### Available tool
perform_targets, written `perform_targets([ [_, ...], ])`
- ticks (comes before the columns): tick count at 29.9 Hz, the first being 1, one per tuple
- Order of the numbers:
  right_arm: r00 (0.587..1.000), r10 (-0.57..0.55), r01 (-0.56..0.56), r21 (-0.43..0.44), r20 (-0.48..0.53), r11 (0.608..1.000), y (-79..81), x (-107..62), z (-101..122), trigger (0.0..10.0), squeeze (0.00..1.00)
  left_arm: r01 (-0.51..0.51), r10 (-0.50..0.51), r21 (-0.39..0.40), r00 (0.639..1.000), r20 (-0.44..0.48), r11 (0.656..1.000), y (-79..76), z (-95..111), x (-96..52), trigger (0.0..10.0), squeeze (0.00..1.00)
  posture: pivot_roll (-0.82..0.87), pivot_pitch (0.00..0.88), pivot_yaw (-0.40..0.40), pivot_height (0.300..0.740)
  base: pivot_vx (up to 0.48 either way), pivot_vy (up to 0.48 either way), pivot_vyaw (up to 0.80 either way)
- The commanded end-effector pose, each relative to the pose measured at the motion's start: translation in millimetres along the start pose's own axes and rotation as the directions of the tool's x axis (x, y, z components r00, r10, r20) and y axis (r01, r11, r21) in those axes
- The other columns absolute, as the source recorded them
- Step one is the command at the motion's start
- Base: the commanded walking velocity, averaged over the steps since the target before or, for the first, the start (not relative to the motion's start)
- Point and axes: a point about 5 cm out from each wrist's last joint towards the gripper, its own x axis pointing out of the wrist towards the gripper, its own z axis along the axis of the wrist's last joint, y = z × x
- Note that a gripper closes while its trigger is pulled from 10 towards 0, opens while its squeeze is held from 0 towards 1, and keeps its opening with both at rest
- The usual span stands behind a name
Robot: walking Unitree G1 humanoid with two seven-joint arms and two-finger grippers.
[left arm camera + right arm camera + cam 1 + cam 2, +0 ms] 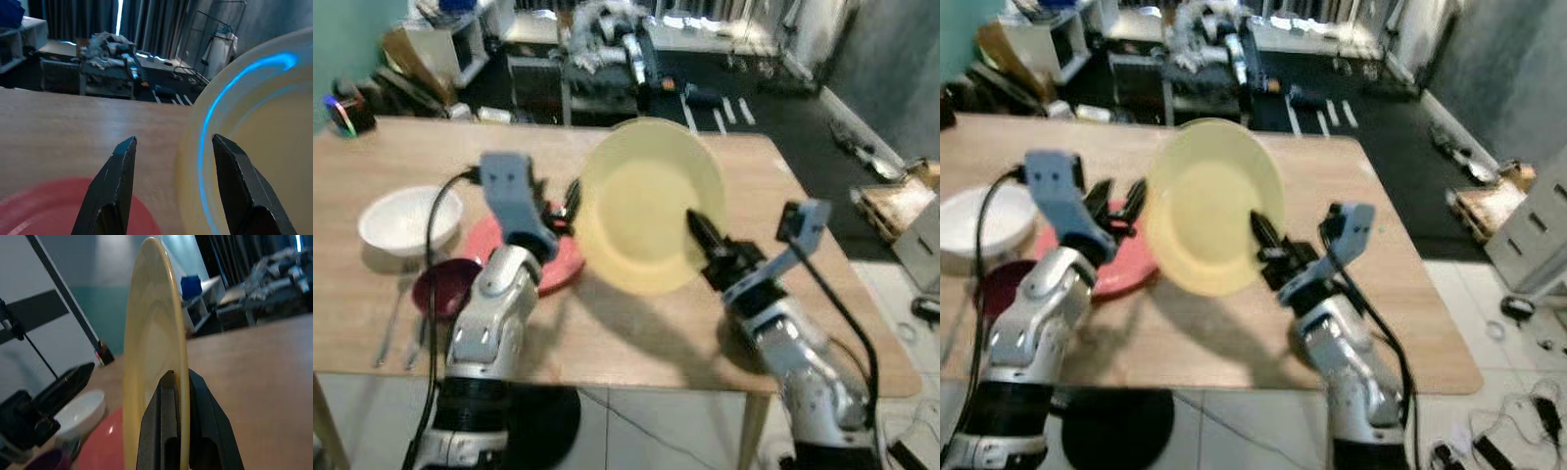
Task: Setting the table
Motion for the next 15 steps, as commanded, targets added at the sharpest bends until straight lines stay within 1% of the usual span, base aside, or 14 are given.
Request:
perform_targets([
  [1,1.0,-0.016,0.016,-0.011,0.001,1.0,-2.2,0.0,-1.1,10.0,0.0,0.013,-0.013,0.002,1.0,-0.025,1.0,2.8,-5.5,-5.9,10.0,0.0,-0.06,0.0,0.034,0.74,0.0,0.0,0.0],
  [5,0.999,-0.044,0.044,-0.018,-0.003,0.999,-9.5,-0.4,0.0,10.0,0.0,0.071,-0.071,0.007,0.997,-0.035,0.997,2.6,-5.7,-13.3,10.0,0.0,-0.06,0.0,0.035,0.74,0.0,0.0,0.0],
  [7,0.997,-0.072,0.072,-0.026,-0.032,0.997,-15.9,-1.5,-4.0,10.0,0.0,0.089,-0.088,0.015,0.995,-0.036,0.996,5.7,-4.0,-18.2,10.0,0.0,-0.05,0.0,0.036,0.74,0.0,0.0,0.0],
  [10,0.992,-0.108,0.106,-0.036,-0.061,0.994,-22.8,-1.9,-9.2,10.0,0.0,0.095,-0.095,0.024,0.995,-0.034,0.995,8.9,-1.9,-21.4,10.0,0.0,-0.05,0.0,0.036,0.74,0.0,0.0,0.0],
  [13,0.982,-0.175,0.171,-0.053,-0.076,0.984,-32.1,1.2,-14.5,10.0,0.0,0.101,-0.1,0.022,0.995,-0.025,0.995,10.1,2.1,-23.8,10.0,0.0,-0.04,0.0,0.033,0.74,0.0,0.0,0.0],
  [15,0.979,-0.19,0.185,-0.057,-0.077,0.981,-34.2,2.2,-15.5,10.0,0.0,0.103,-0.102,0.02,0.994,-0.023,0.995,10.0,3.1,-24.3,10.0,0.0,-0.04,0.0,0.033,0.74,0.0,0.0,0.0],
])
